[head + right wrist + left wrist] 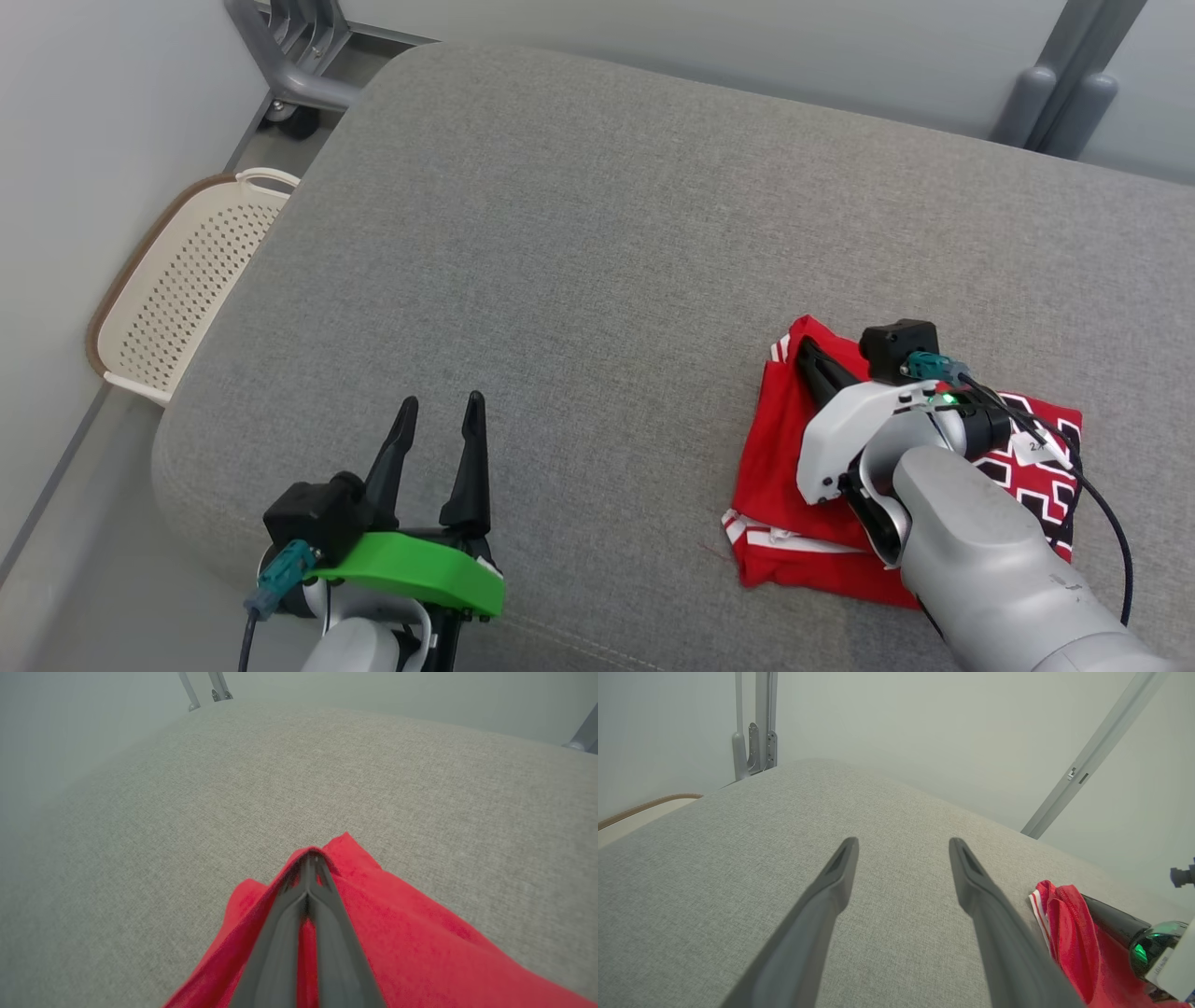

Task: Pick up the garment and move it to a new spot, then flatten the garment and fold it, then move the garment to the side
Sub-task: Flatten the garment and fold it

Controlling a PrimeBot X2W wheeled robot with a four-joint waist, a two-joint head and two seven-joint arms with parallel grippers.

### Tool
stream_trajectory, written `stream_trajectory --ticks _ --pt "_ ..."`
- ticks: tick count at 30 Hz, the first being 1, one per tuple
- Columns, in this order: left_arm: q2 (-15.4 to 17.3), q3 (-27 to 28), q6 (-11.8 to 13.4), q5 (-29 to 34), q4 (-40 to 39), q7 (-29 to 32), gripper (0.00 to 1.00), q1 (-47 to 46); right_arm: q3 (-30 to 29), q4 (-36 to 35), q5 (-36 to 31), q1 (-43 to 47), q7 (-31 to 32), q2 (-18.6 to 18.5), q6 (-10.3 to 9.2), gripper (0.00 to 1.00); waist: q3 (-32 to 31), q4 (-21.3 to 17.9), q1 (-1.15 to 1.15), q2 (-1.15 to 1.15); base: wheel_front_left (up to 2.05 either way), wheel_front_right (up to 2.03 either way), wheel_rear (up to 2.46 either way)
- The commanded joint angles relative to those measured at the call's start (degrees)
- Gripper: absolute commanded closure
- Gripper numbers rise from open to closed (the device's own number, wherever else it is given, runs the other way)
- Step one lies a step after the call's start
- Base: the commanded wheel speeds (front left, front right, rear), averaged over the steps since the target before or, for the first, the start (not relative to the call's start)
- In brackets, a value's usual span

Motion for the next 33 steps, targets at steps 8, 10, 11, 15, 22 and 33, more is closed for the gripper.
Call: stream_trajectory --ticks 8,10,11,15,22,33 --pt "-0.5 0.7 -0.5 1.0 -0.1 -0.3 0.0 -0.5 4.6 1.4 -1.5 -1.7 -0.1 0.7 0.02 1.0 0.4 0.8 0.0 0.0 0.0 0.0 0.0" --pt "-0.7 0.8 -0.5 1.1 0.0 -0.3 0.0 -0.4 6.0 2.2 -1.0 -2.1 0.3 0.9 0.02 1.0 0.5 0.8 0.0 0.0 0.0 0.0 0.0" --pt "-0.8 0.9 -0.6 1.1 0.0 -0.3 0.0 -0.5 6.5 2.4 -0.7 -2.3 0.3 1.0 0.02 1.0 0.5 0.8 0.0 0.0 0.0 0.0 0.0" --pt "-1.0 1.2 -0.8 1.3 0.1 -0.3 0.0 -0.6 8.9 3.8 -0.8 -3.8 0.3 1.2 0.02 1.0 0.7 0.7 0.0 0.0 0.0 0.0 0.0" --pt "-1.2 1.7 -1.0 1.6 0.4 -0.3 0.0 -0.5 12.4 1.8 4.5 -4.9 1.3 1.6 0.02 1.0 0.6 0.4 0.0 0.0 0.0 0.0 0.0" --pt "-1.0 2.6 -1.1 2.5 -0.1 -0.2 0.0 0.6 6.2 -5.5 5.1 -5.5 -0.1 -3.2 0.02 1.0 -0.9 -4.2 0.0 0.0 0.0 0.0 0.0"
